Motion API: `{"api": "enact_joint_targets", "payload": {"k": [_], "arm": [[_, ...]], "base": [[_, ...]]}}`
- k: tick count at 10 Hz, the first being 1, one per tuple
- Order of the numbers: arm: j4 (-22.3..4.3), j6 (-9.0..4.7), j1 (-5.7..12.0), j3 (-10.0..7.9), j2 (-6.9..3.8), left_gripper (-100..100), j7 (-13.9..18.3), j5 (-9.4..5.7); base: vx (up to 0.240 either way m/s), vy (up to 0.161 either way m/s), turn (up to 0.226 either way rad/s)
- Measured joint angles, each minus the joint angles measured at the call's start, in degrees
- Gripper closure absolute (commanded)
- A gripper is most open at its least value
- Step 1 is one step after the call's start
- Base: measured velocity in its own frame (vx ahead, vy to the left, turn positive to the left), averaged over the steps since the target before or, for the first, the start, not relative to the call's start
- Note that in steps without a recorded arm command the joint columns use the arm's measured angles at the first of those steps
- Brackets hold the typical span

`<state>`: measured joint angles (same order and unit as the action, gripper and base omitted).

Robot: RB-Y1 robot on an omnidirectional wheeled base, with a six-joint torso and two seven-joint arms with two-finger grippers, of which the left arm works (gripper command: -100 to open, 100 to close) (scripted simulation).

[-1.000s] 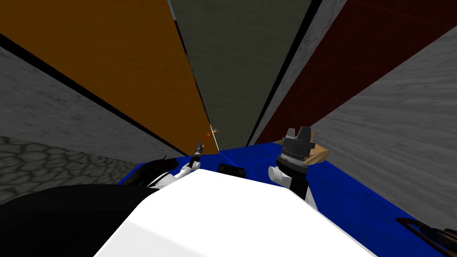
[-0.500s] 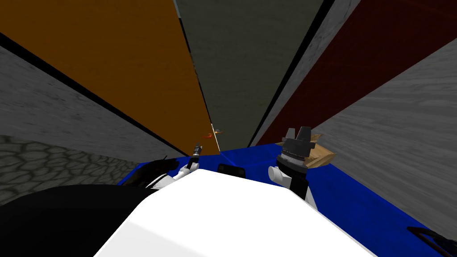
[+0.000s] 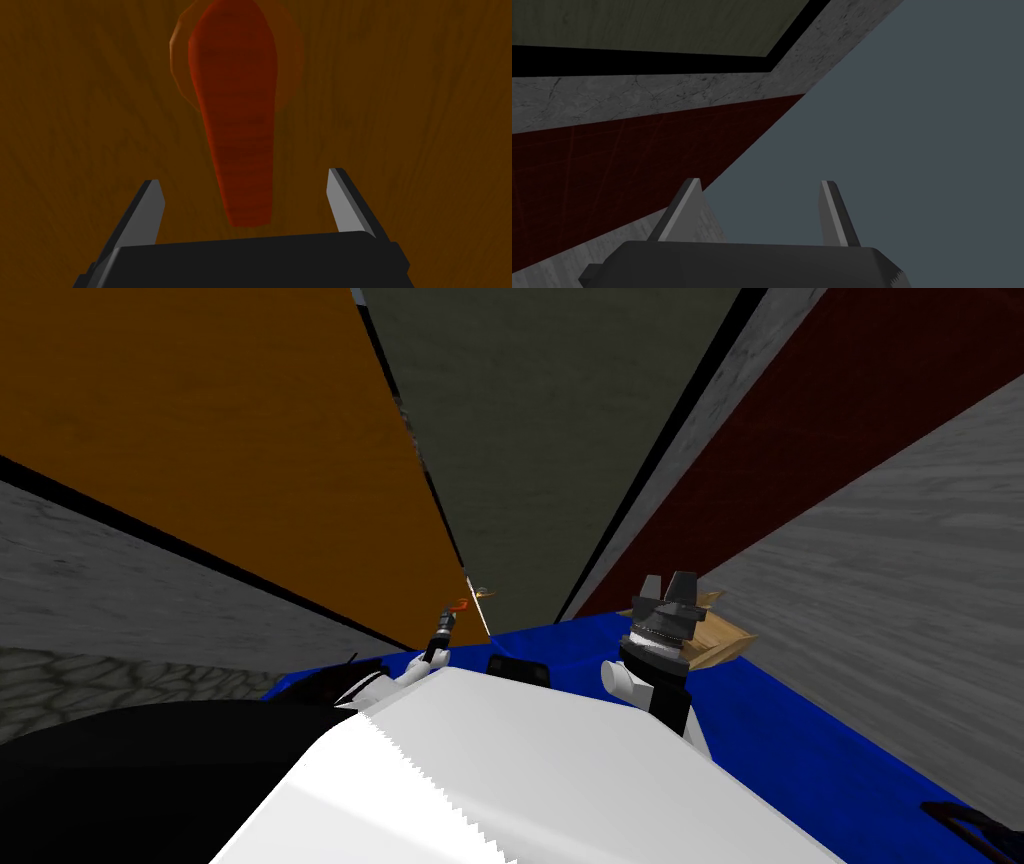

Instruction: Pull the door open

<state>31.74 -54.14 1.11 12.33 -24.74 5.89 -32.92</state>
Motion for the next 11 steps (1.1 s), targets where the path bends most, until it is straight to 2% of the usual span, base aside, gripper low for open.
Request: {"api": "enact_joint_targets", "payload": {"k": [1,6,8,9,11], "arm": [[-0.09,-0.12,0.19,0.05,0.05,100,0.10,0.04],[0.04,0.05,0.06,0.10,0.10,100,-0.03,0.06],[0.58,0.03,-0.30,0.16,-0.19,100,0.04,0.10],[-0.13,-0.59,-0.07,0.55,-0.54,100,0.67,0.36],[0.58,-1.05,-1.06,1.50,-1.24,100,1.66,0.93]], "base": [[-0.014,0.000,0.020],[-0.021,0.001,-0.004],[-0.151,0.008,-0.050],[-0.217,0.010,-0.085],[-0.232,0.050,-0.106]]}}
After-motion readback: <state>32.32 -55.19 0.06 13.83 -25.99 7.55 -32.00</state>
